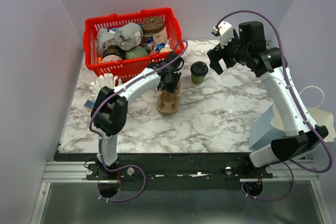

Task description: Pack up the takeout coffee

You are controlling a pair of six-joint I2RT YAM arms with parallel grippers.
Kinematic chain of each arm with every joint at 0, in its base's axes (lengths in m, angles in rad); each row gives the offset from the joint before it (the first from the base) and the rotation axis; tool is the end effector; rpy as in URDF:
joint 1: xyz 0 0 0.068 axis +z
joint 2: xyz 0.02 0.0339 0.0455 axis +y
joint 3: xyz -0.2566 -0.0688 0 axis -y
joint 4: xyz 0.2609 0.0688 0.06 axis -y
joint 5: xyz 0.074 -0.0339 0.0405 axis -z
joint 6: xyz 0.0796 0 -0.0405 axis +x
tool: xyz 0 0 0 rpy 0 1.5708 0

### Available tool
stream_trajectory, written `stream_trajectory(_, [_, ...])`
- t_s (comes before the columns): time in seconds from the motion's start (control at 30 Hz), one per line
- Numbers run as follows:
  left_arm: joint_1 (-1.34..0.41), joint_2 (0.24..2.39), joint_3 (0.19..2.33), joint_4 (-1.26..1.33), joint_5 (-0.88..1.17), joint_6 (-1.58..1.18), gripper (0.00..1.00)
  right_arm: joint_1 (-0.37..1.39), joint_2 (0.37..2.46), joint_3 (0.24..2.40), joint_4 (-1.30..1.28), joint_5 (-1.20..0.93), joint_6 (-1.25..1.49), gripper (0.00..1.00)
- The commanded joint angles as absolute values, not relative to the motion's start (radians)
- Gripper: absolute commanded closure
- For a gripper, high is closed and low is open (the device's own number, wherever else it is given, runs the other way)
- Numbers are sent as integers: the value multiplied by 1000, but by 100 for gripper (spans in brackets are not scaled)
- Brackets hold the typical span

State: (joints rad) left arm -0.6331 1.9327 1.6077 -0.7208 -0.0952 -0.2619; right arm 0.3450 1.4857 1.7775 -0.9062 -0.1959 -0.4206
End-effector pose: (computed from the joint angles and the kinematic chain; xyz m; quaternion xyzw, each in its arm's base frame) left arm 0.3705 -0.2625 0.1944 0.1659 0.9504 -0.0707 0.2536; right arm 0.3289 0.1347 0.4140 -0.3718 0.8028 0.0695 0.4609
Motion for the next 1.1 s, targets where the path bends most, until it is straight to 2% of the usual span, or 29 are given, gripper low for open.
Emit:
stream_trajectory(0.0, [-612, 1962, 1637, -703, -149, -296, 52, 344, 1463, 1772, -900, -175, -437, 0])
stream_trajectory(0.27, [-612, 1976, 1626, -698, -101, -310, 52, 344, 1468, 1770, -899, -169, -442, 0])
stream_trajectory(0.43, [-607, 1980, 1623, -699, -89, -307, 47, 344, 1480, 1779, -900, -170, -442, 0])
stream_trajectory(0.63, [-609, 1870, 1631, -681, -40, -252, 47, 344, 1482, 1775, -900, -175, -442, 0])
stream_trajectory(0.87, [-611, 1662, 1418, -655, -2, -183, 48, 342, 1474, 1767, -902, -187, -442, 0])
stream_trajectory(1.07, [-612, 1611, 1247, -580, 66, -178, 57, 344, 1482, 1787, -902, -190, -439, 0])
